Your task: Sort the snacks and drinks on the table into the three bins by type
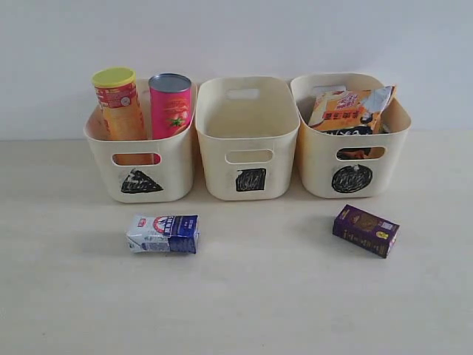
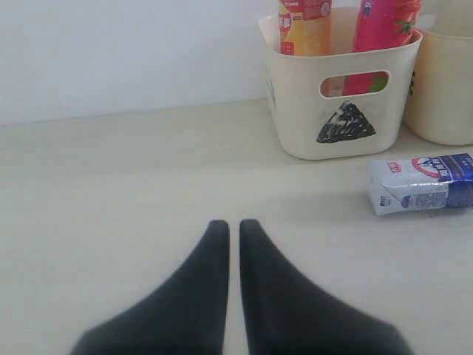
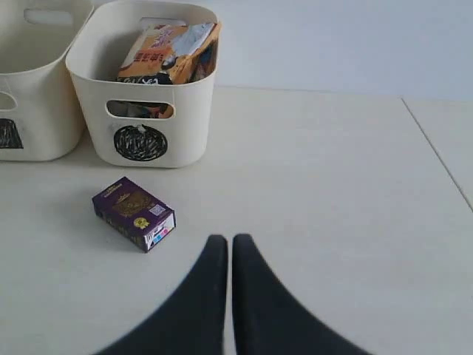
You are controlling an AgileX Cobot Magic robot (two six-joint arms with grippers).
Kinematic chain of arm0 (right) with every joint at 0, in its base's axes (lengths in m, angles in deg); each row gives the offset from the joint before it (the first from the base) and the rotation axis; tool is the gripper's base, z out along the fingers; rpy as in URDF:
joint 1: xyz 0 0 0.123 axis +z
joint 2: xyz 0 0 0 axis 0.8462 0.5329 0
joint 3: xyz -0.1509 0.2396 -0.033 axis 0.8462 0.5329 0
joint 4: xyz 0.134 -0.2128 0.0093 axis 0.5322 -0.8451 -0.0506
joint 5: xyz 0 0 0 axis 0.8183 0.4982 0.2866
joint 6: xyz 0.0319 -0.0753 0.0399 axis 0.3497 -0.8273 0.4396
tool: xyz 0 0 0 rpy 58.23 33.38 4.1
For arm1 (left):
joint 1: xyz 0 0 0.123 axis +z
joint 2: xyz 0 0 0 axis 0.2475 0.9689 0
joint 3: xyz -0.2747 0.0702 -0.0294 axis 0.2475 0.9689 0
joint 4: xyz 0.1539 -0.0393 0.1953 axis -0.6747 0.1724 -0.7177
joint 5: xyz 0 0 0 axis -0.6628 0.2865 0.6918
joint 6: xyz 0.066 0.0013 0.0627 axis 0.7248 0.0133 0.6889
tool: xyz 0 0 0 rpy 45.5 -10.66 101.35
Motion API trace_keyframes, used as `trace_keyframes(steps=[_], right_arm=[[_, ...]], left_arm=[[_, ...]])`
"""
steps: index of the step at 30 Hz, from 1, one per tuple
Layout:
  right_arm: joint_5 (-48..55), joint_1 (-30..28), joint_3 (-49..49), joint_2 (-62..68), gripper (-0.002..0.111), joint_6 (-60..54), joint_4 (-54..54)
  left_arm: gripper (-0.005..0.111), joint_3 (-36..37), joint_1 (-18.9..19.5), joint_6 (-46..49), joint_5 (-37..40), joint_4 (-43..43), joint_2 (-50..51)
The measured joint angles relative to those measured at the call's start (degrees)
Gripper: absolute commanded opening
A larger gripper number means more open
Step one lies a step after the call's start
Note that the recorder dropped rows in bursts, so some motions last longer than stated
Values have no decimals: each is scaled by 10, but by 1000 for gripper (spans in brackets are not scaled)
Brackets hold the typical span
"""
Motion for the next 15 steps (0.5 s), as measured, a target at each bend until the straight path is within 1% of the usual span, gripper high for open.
trace_keyframes(steps=[6,13,15], right_arm=[[3,0,44,-75,0,-2,0],[4,0,47,-87,0,-19,-2],[4,0,47,-87,0,-41,10]], left_arm=[[4,0,0,0,0,0,0],[4,0,0,0,0,0,0],[4,0,0,0,0,0,0]])
